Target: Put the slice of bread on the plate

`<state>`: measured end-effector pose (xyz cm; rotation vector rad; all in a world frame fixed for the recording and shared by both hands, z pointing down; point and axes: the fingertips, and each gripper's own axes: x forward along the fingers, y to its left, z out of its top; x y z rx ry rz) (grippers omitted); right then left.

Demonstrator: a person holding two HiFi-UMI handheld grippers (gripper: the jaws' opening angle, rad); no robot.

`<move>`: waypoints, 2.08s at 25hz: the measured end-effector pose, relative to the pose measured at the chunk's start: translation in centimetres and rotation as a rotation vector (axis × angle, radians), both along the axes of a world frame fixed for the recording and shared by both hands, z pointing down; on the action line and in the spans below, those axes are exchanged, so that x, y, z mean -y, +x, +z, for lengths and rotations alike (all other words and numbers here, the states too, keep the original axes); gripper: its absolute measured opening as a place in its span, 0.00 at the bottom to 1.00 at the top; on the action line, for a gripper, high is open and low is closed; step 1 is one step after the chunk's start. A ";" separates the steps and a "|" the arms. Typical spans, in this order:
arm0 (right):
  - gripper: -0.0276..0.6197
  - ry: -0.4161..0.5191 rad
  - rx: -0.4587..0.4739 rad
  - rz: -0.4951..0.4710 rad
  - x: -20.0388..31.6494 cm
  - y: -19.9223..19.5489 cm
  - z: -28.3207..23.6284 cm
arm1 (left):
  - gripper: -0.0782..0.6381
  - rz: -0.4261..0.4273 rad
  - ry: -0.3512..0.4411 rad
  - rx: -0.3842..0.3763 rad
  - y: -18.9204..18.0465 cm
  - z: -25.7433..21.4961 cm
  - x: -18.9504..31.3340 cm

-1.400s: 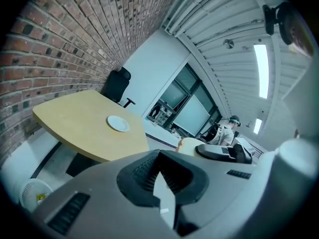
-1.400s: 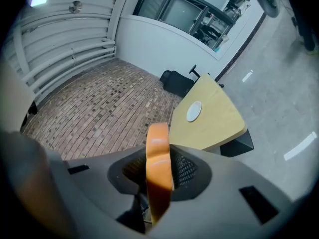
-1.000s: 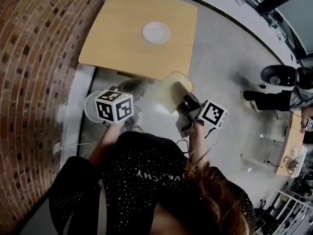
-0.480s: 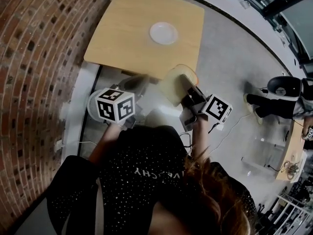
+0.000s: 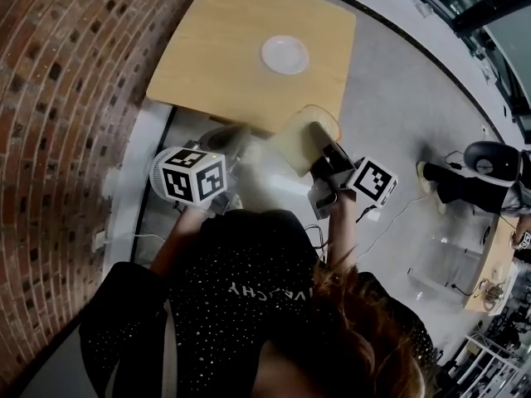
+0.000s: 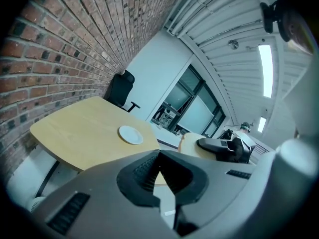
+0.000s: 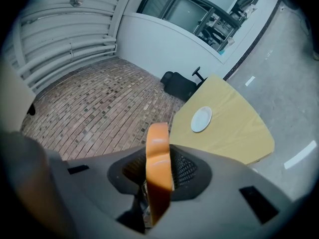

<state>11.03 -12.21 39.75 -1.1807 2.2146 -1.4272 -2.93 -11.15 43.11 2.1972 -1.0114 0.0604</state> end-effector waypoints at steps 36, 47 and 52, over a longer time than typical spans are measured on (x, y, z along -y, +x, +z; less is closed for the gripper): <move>0.20 -0.268 -0.018 -0.147 31.4 0.3 10.8 | 0.12 0.021 -0.128 -0.058 2.8 6.6 28.2; 0.20 -0.449 0.003 -0.312 33.5 -3.2 16.7 | 0.12 -0.041 -0.163 -0.020 -0.8 8.4 27.8; 0.20 -0.470 -0.057 -0.300 33.7 -3.3 17.5 | 0.12 -0.043 -0.175 -0.034 -1.1 8.4 27.4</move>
